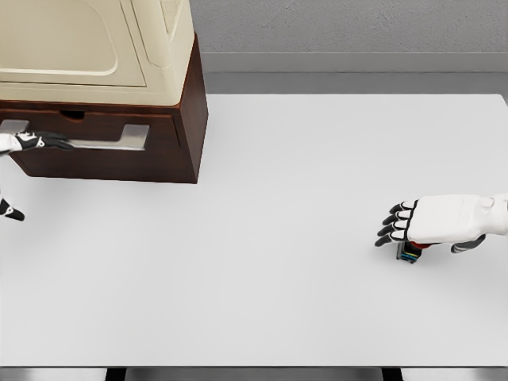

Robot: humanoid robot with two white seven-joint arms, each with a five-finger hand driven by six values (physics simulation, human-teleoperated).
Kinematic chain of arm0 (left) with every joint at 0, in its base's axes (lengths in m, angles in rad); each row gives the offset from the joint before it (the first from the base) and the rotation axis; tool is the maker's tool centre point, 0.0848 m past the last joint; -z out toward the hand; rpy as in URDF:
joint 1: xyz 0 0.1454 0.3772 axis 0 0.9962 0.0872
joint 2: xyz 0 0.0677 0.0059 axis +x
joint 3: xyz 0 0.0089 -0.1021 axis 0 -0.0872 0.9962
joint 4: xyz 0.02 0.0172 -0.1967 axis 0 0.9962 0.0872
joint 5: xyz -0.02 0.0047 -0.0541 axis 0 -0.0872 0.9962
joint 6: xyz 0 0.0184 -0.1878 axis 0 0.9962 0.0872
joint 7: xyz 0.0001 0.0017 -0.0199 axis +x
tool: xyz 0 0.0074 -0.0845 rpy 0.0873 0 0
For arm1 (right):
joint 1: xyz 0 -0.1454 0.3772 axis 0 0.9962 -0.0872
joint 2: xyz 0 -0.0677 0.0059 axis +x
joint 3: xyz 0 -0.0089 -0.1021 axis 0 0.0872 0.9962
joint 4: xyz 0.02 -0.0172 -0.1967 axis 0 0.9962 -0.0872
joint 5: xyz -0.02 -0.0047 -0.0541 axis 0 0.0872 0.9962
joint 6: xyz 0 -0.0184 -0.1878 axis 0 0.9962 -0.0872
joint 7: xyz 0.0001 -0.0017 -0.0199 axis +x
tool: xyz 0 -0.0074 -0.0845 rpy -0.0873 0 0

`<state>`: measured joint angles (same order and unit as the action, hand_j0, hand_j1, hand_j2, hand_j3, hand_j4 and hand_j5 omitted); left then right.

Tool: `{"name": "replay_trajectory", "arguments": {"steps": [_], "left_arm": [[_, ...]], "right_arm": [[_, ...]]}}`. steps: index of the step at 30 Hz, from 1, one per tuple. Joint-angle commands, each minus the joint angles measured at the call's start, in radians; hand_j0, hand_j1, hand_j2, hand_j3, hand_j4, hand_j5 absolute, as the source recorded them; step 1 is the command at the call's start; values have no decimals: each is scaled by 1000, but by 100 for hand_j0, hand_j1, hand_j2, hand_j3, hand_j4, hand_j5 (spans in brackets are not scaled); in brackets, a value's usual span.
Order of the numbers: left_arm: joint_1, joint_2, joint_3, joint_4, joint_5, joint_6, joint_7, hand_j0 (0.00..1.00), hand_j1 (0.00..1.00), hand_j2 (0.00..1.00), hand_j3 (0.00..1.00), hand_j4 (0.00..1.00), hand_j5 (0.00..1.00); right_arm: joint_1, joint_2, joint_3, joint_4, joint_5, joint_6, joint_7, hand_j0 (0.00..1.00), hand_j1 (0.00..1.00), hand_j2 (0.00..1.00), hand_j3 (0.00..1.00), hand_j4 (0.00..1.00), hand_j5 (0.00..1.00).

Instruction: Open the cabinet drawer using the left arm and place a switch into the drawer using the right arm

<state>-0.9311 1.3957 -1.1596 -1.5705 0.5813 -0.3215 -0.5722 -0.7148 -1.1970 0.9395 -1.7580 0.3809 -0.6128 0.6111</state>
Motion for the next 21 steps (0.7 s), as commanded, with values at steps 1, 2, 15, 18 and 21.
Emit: {"name": "replay_trajectory", "arguments": {"steps": [1, 2, 15, 18, 21], "left_arm": [[-2, 9, -11, -2, -20, -10, -3, 100, 100, 100, 100, 100, 100], [0, 11, -12, -2, -20, -13, -3, 100, 100, 100, 100, 100, 100], [2, 62, -34, -45, -15, -57, -28, 100, 100, 100, 100, 100, 100], [2, 74, -43, -48, -14, -74, -34, 100, 100, 100, 100, 100, 100], [2, 89, -49, -63, -14, -93, -39, 100, 100, 100, 100, 100, 100]], "right_arm": [[0, -1, -1, 0, -4, 2, 0, 100, 100, 100, 100, 100, 100], [0, -1, -1, -1, -4, 2, 0, 100, 100, 100, 100, 100, 100], [0, -1, -1, 0, -4, 2, 0, 100, 100, 100, 100, 100, 100], [0, -1, 1, -1, -4, 2, 0, 100, 100, 100, 100, 100, 100], [0, -1, -1, -1, -4, 2, 0, 100, 100, 100, 100, 100, 100]]}}
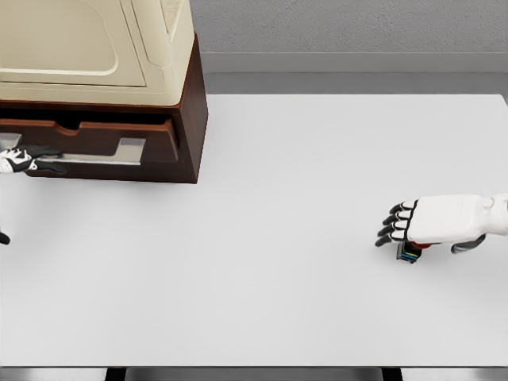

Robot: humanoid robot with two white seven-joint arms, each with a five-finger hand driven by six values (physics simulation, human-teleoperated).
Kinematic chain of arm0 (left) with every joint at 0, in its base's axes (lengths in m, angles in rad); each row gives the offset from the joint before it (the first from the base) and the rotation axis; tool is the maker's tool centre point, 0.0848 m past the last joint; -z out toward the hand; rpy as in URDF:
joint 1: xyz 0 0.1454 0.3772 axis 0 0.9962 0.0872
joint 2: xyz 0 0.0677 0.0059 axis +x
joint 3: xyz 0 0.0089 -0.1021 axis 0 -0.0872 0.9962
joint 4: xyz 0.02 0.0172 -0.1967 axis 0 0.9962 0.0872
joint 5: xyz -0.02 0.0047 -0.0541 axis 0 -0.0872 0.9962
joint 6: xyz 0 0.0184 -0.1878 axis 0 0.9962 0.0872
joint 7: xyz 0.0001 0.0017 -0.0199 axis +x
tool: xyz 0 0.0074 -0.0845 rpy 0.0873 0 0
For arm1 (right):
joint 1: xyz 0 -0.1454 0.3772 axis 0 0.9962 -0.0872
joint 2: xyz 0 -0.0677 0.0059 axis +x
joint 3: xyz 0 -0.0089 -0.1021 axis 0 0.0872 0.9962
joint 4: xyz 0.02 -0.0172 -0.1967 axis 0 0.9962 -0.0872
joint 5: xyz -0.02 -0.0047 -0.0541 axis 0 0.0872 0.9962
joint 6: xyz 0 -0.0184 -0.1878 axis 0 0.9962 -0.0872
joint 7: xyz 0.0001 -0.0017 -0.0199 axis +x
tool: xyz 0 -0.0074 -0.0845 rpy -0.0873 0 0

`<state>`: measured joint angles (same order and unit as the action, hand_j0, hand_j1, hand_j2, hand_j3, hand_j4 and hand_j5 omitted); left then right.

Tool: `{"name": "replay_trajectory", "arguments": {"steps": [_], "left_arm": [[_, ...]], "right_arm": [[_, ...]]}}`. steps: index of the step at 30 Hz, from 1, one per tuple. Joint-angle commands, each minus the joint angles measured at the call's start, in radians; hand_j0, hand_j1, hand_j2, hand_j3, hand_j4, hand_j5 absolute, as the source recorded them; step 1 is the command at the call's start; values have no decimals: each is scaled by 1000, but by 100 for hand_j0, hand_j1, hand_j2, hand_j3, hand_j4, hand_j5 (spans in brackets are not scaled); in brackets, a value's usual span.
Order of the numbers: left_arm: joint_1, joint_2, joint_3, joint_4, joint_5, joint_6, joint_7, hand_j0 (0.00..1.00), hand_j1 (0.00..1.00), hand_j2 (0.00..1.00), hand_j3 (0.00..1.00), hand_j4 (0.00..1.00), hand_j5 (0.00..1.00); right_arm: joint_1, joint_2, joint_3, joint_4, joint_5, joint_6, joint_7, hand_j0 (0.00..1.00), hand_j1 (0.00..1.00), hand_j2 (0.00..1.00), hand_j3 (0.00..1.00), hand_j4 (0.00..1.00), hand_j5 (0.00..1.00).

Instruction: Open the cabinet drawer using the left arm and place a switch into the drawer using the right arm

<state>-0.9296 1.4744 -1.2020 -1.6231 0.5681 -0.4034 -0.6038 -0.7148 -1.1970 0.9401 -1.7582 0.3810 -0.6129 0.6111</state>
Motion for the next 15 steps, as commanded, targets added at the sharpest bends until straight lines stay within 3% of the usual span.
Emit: {"name": "replay_trajectory", "arguments": {"steps": [1, 15], "left_arm": [[0, 14, -7, -14, -1, -11, -7, 100, 100, 100, 100, 100, 100], [0, 72, -14, -66, 2, -25, -7, 100, 100, 100, 100, 100, 100]], "right_arm": [[0, -1, 0, 0, -4, 2, 0, 100, 100, 100, 100, 100, 100], [0, -3, 0, -1, -4, 2, 0, 99, 99, 99, 99, 99, 99]]}}
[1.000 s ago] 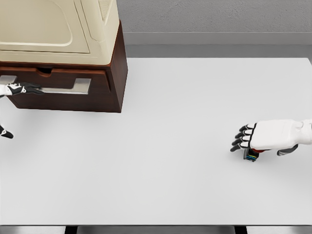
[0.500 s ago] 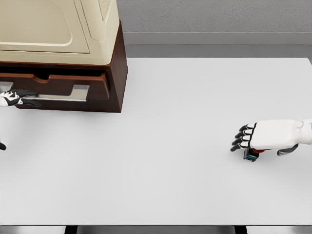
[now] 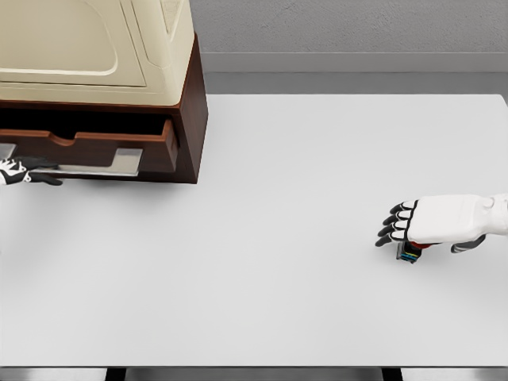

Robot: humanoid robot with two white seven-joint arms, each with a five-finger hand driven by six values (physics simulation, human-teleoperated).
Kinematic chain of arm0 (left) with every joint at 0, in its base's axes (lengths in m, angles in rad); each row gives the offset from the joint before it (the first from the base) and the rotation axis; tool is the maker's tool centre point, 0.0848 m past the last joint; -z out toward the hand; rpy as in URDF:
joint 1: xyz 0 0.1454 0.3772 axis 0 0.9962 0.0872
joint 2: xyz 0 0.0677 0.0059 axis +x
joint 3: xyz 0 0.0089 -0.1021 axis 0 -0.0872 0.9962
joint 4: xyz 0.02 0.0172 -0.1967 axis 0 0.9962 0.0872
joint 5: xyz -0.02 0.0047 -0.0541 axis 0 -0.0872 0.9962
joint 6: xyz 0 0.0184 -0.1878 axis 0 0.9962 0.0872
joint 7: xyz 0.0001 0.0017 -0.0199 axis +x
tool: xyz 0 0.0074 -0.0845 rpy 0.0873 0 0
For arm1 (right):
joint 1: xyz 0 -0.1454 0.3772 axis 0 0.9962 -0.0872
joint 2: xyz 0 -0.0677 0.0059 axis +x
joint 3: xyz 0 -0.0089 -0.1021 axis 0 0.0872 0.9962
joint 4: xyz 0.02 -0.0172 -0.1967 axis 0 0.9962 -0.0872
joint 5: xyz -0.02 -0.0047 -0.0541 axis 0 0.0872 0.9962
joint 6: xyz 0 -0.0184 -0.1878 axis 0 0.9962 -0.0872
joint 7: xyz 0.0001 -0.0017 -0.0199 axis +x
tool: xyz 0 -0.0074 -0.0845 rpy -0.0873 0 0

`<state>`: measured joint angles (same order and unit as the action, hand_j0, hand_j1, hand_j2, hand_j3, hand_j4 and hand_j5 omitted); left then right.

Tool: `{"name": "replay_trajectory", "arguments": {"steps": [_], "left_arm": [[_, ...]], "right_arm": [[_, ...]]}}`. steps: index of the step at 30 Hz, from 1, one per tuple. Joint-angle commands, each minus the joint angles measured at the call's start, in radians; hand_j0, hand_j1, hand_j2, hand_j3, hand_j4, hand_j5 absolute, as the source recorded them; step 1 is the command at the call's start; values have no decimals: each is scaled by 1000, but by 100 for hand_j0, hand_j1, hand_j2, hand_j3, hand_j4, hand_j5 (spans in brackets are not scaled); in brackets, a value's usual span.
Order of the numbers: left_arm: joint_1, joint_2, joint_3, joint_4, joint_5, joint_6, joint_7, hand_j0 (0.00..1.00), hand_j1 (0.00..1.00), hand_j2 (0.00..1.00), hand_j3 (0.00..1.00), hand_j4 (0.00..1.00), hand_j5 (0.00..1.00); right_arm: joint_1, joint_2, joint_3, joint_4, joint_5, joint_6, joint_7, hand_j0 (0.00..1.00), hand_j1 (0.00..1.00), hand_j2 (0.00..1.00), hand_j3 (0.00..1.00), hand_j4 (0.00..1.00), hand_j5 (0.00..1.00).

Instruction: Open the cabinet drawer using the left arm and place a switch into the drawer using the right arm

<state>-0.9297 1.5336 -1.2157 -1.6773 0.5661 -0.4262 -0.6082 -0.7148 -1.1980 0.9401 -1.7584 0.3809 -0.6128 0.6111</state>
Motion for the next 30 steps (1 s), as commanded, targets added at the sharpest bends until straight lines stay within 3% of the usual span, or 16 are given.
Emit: {"name": "replay_trajectory", "arguments": {"steps": [1, 19, 30], "left_arm": [[0, 14, -1, -15, 5, -2, -3, 100, 100, 100, 100, 100, 100], [-1, 100, -61, -29, 8, -137, -3, 100, 100, 100, 100, 100, 100], [-1, 100, -61, -29, 37, -143, -3, 100, 100, 100, 100, 100, 100]], "right_arm": [[0, -2, -1, 0, -4, 2, 0, 99, 99, 99, 99, 99, 99], [0, -2, 0, -1, -4, 2, 0, 99, 99, 99, 99, 99, 99], [0, -2, 0, 0, -4, 2, 0, 93, 93, 93, 93, 93, 93]]}}
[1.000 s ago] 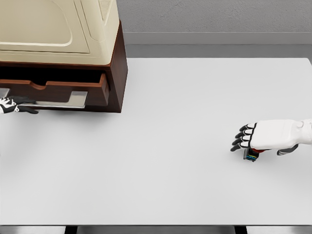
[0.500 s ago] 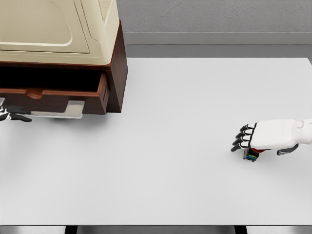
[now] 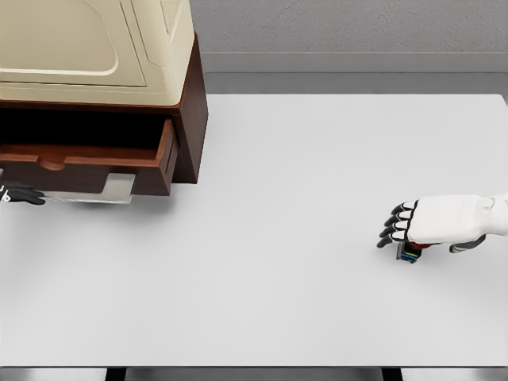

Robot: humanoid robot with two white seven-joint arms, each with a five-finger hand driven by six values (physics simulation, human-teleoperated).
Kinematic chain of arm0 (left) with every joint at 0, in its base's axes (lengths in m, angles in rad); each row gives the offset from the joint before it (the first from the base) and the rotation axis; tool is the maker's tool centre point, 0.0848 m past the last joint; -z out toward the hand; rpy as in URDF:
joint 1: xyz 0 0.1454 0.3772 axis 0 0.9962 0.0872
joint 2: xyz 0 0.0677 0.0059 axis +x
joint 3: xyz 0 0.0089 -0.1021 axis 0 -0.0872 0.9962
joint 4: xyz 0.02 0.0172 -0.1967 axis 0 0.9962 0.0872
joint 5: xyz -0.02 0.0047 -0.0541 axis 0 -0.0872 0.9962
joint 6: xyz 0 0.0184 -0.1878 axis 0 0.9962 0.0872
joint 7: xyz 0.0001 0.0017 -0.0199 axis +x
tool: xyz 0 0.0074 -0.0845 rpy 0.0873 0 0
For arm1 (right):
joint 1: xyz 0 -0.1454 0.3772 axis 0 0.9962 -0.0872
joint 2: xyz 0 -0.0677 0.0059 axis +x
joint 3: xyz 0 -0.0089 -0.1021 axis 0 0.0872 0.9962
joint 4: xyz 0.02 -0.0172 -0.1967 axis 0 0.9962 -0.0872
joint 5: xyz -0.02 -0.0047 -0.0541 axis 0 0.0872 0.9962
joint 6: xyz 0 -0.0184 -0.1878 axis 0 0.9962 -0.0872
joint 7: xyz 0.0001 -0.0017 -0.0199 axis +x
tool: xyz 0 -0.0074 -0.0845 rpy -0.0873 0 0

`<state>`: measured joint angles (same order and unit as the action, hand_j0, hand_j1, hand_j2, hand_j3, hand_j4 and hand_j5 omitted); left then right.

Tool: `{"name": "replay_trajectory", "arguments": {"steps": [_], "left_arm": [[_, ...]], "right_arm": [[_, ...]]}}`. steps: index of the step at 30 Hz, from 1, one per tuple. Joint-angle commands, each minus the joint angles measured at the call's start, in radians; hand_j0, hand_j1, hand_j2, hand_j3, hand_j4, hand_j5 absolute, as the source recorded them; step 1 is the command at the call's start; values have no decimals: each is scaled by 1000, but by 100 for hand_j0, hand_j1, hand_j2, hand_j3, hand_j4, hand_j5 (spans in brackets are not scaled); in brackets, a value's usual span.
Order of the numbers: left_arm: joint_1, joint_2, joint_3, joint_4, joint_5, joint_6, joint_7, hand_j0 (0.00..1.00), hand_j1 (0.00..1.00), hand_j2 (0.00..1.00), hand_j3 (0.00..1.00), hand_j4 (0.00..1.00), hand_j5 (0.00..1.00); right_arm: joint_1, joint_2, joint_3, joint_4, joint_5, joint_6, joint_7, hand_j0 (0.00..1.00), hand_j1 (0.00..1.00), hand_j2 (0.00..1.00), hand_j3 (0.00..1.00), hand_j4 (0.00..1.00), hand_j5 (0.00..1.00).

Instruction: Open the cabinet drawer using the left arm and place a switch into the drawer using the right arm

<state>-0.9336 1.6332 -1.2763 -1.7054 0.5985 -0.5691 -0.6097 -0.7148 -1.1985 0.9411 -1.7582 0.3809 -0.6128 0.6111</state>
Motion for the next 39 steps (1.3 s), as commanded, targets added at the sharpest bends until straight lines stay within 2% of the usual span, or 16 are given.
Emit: {"name": "replay_trajectory", "arguments": {"steps": [1, 15, 22, 24, 28, 30, 36, 38, 39], "left_arm": [[1, 0, 0, 0, 4, 0, -1, 100, 100, 100, 100, 100, 100], [-19, 20, 14, 0, 75, 0, -1, 100, 100, 100, 100, 100, 100], [-34, 25, 74, 3, 217, 9, -1, 100, 100, 100, 100, 100, 100], [-34, 23, 106, 10, 299, 15, -1, 100, 100, 100, 100, 100, 100], [-34, 20, 189, 12, 386, 67, -1, 100, 100, 100, 100, 100, 100], [-37, 17, 201, 12, 388, 86, -1, 100, 100, 100, 100, 100, 100], [-37, 10, 198, 6, 385, 74, -1, 100, 100, 100, 100, 100, 100], [-37, 10, 198, 6, 377, -42, -1, 100, 100, 100, 100, 100, 100], [-34, 10, 192, 12, 366, -42, -1, 100, 100, 100, 100, 100, 100]], "right_arm": [[0, -1, -1, 0, -4, 2, 0, 92, 92, 92, 92, 92, 92], [0, -1, -1, 0, -4, 2, 0, 86, 86, 86, 86, 86, 86], [0, -1, 2, -1, -4, 2, 0, 82, 82, 82, 82, 82, 82], [2, -1, 5, 0, -4, 2, 0, 81, 81, 81, 81, 81, 81], [0, -1, 5, 0, -4, 2, 0, 78, 78, 78, 78, 78, 78], [0, -1, 5, 0, -4, 2, 0, 78, 78, 78, 78, 78, 78], [0, -3, 2, 0, -4, 2, 0, 66, 66, 66, 66, 66, 66], [0, -3, 2, 0, -4, 2, 0, 63, 63, 63, 63, 63, 63], [0, -3, 2, -1, -4, 2, 0, 62, 62, 62, 62, 62, 62]]}}
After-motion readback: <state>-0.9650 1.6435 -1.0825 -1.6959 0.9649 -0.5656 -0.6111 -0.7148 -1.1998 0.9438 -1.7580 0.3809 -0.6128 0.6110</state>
